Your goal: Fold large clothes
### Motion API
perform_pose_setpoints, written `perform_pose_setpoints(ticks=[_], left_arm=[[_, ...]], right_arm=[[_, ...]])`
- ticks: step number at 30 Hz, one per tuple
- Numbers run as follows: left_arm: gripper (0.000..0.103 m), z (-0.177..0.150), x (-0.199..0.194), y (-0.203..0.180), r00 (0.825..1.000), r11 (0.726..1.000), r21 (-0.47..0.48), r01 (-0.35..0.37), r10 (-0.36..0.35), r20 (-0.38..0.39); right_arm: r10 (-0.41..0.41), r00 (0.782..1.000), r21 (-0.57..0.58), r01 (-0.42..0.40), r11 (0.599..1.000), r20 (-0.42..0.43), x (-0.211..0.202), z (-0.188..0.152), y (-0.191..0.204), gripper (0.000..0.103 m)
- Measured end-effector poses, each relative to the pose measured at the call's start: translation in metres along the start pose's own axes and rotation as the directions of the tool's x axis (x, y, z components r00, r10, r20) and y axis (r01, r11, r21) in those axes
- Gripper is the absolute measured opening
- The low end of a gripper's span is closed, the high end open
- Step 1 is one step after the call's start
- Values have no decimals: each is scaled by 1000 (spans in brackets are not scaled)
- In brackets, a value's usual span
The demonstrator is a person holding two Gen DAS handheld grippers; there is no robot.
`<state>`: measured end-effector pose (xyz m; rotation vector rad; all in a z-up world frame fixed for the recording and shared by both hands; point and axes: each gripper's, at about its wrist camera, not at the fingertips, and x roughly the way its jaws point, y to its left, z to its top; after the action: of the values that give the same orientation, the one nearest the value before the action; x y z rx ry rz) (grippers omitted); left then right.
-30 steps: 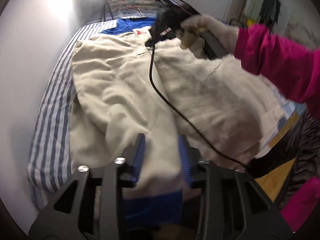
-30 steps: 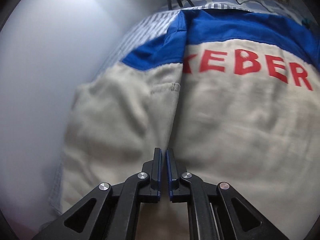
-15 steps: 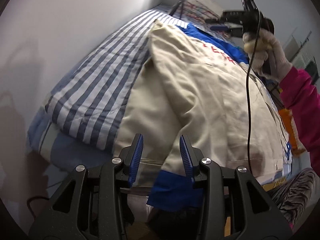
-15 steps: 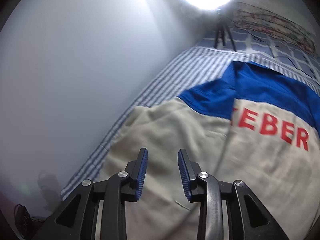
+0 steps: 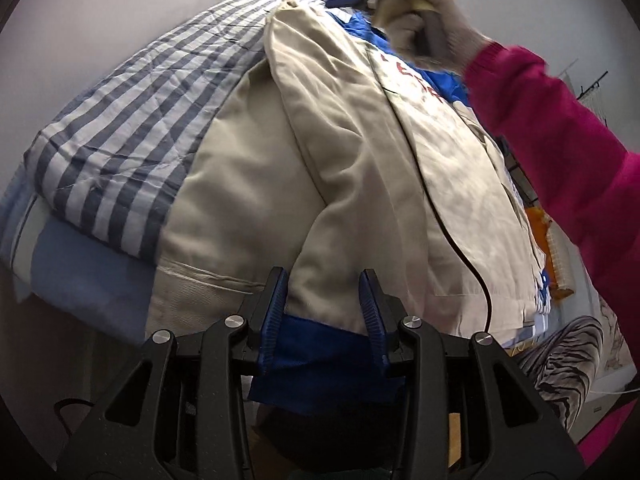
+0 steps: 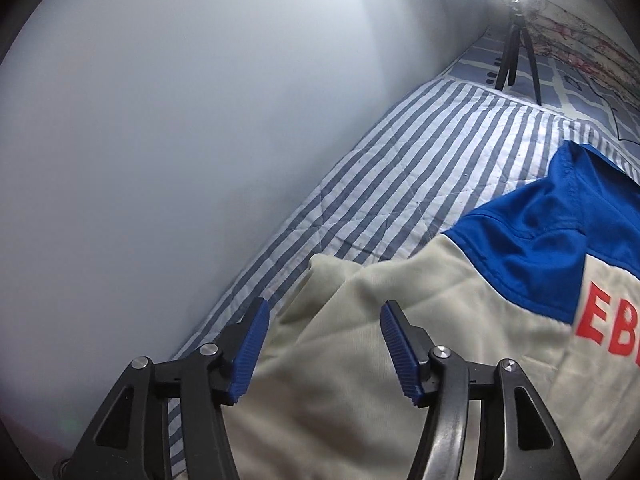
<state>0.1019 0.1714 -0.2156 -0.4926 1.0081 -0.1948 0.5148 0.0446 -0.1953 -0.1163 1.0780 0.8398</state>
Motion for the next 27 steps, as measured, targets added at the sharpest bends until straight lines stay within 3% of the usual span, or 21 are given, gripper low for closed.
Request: perform_pose_setpoints(ticks=[2, 8, 9, 10, 13, 15, 19, 22, 24, 27], left_arm=[[19, 0, 1, -1, 1000, 1000, 10, -1, 1, -1], [8, 1, 3, 0, 1000, 1000, 8, 14, -14, 3], [8, 1, 2, 0, 1000, 1000, 15, 10, -10, 4], [7, 1, 2, -2, 1000, 1000, 23, 8, -8, 6], [6, 2, -1, 0, 1000, 1000, 15, 18, -19, 13], [5, 3, -6, 3, 999, 1000, 2, 22, -22, 29], [3, 2, -28, 17, 996, 998, -54, 22, -17, 93], [2, 2, -42, 36, 988, 992, -128, -20, 39, 151], [2, 2, -37, 45, 990, 985, -168, -24, 47, 131], [2, 1, -27, 46, 989, 983, -156, -99, 116, 97]], right_arm=[[-25, 1000, -18, 25, 1000, -12, 15, 8, 3, 61], [-106, 993, -136, 97, 986, -57, 46, 25, 15, 60], [-114, 991, -151, 103, 983, -64, 50, 24, 16, 46], [-119, 989, -171, 103, 980, -91, 55, 24, 18, 19], [-173, 980, -246, 146, 958, -94, 60, 19, 30, 8], [-204, 977, -277, 180, 944, -59, 55, 18, 36, 6], [-182, 983, -203, 184, 962, 28, 31, 33, 39, 5], [-169, 984, -179, 176, 968, 54, 31, 44, 38, 4], [-181, 983, -183, 183, 966, 28, 48, 42, 38, 4], [-205, 979, -150, 200, 968, -14, 78, 35, 35, 8]])
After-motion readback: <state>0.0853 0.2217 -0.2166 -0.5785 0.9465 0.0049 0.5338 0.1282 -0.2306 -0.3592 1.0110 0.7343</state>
